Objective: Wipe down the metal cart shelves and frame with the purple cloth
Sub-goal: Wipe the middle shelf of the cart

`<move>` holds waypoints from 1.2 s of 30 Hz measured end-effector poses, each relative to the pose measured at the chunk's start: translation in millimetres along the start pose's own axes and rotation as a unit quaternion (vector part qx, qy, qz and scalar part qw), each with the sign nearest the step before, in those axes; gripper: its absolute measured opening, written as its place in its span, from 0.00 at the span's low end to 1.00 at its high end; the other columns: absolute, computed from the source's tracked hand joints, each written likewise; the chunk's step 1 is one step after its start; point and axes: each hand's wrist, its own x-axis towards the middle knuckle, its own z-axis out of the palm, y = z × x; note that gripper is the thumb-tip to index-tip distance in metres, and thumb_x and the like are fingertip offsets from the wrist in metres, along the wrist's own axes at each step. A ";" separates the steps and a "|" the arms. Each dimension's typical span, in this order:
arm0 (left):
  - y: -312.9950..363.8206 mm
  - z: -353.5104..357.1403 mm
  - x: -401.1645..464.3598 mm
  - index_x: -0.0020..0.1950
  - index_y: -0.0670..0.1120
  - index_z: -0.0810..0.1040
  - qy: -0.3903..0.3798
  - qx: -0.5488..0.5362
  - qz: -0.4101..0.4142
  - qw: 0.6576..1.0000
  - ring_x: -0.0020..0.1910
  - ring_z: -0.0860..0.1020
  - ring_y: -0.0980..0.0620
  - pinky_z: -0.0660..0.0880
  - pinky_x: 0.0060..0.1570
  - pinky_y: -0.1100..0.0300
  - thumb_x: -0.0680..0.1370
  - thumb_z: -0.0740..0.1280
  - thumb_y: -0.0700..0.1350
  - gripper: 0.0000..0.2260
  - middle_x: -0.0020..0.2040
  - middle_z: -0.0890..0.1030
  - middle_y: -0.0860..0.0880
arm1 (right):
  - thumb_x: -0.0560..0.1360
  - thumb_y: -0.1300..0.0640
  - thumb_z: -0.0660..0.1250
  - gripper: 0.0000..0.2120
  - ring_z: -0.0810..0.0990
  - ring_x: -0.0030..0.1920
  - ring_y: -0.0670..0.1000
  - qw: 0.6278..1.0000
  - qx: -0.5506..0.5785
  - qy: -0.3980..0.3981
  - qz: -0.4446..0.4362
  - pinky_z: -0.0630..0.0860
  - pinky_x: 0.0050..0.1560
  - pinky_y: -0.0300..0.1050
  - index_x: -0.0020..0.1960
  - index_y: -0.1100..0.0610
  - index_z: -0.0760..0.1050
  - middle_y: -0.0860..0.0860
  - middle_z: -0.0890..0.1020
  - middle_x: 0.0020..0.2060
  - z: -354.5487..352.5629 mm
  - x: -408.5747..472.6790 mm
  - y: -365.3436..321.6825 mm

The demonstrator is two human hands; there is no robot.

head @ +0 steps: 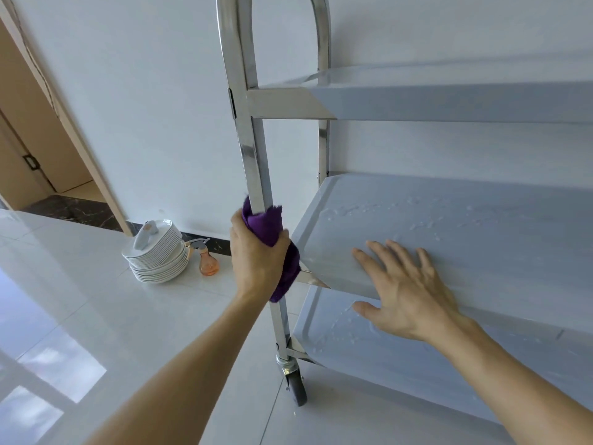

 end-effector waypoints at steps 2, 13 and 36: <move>-8.8 -6.6 -2.2 0.69 0.49 0.65 -0.038 0.057 -0.001 0.998 0.56 0.76 0.47 0.69 0.44 0.60 0.73 0.74 0.51 0.29 0.58 0.75 0.49 | 0.74 0.30 0.54 0.41 0.44 0.79 0.54 1.000 0.006 0.000 0.001 0.46 0.76 0.64 0.79 0.43 0.39 0.47 0.45 0.80 -0.5 -1.0 0.2; 57.3 -33.0 -43.1 0.59 0.64 0.69 -0.075 -0.073 0.097 0.990 0.45 0.80 0.63 0.74 0.39 0.71 0.72 0.73 0.54 0.19 0.47 0.81 0.63 | 0.75 0.44 0.68 0.24 0.60 0.76 0.44 0.971 0.229 0.067 -0.019 0.54 0.75 0.46 0.70 0.40 0.70 0.39 0.70 0.71 -21.1 -8.3 5.4; 94.8 32.4 -25.9 0.78 0.57 0.54 -0.297 -0.265 -0.116 0.910 0.61 0.79 0.49 0.72 0.68 0.48 0.71 0.72 0.61 0.41 0.64 0.76 0.47 | 0.77 0.52 0.69 0.04 0.85 0.42 0.53 0.733 0.602 0.226 0.221 0.83 0.39 0.51 0.50 0.52 0.79 0.54 0.85 0.42 -79.0 -13.5 48.4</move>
